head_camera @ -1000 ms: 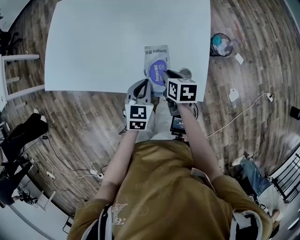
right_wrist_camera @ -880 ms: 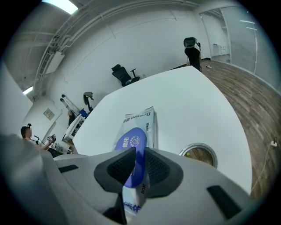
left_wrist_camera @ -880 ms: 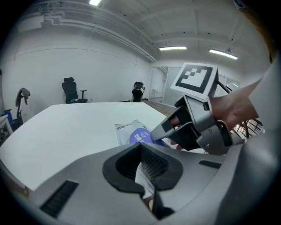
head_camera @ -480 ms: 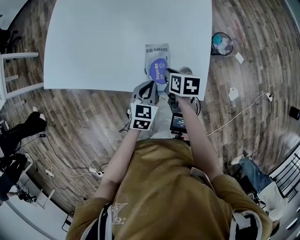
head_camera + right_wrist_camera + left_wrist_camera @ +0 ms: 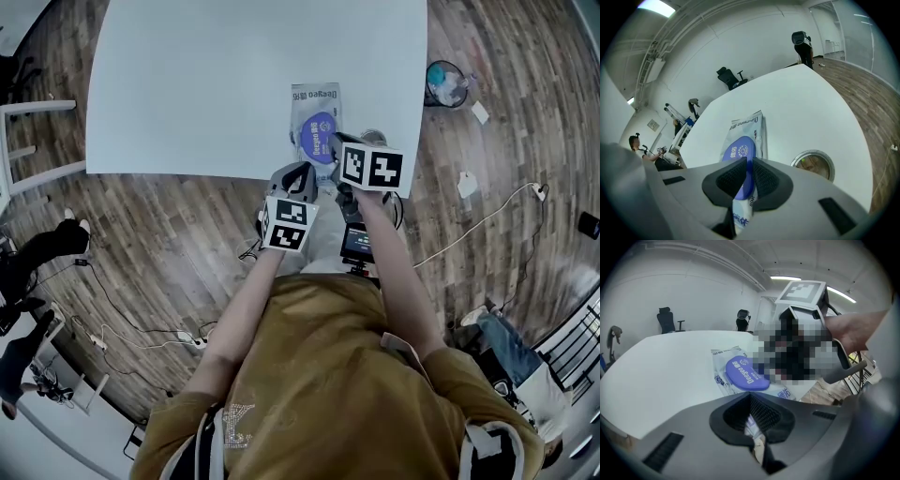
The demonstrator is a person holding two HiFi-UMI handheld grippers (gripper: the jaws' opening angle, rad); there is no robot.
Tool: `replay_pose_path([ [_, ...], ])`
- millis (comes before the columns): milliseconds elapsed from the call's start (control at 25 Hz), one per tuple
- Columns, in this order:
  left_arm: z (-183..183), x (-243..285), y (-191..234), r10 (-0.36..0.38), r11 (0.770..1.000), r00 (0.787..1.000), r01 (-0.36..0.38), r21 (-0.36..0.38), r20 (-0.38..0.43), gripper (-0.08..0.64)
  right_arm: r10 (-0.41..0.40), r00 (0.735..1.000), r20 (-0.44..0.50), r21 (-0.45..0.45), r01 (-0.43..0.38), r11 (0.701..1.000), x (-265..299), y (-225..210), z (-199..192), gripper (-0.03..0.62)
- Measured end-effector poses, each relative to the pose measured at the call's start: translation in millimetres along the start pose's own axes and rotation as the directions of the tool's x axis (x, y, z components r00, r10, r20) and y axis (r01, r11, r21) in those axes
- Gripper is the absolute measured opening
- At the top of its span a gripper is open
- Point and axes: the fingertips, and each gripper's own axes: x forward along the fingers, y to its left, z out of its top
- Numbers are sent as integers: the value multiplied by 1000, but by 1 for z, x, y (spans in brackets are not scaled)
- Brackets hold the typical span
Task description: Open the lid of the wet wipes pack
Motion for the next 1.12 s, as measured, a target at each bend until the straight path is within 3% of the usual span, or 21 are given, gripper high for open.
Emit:
replay_pose_path([
  [320, 0, 3, -4, -75, 996, 990, 68, -59, -124, 2, 1, 1000, -4, -2, -1, 1000, -4, -4, -2, 44],
  [480, -2, 5, -4, -80, 997, 981, 74, -37, -179, 2, 2, 1000, -16, -24, -3, 1000, -5, -2, -1, 38],
  [1120, -3, 5, -4, -85, 996, 967, 83, -19, -240, 2, 37, 998, -50, -61, -40, 997, -20, 15, 4, 18],
])
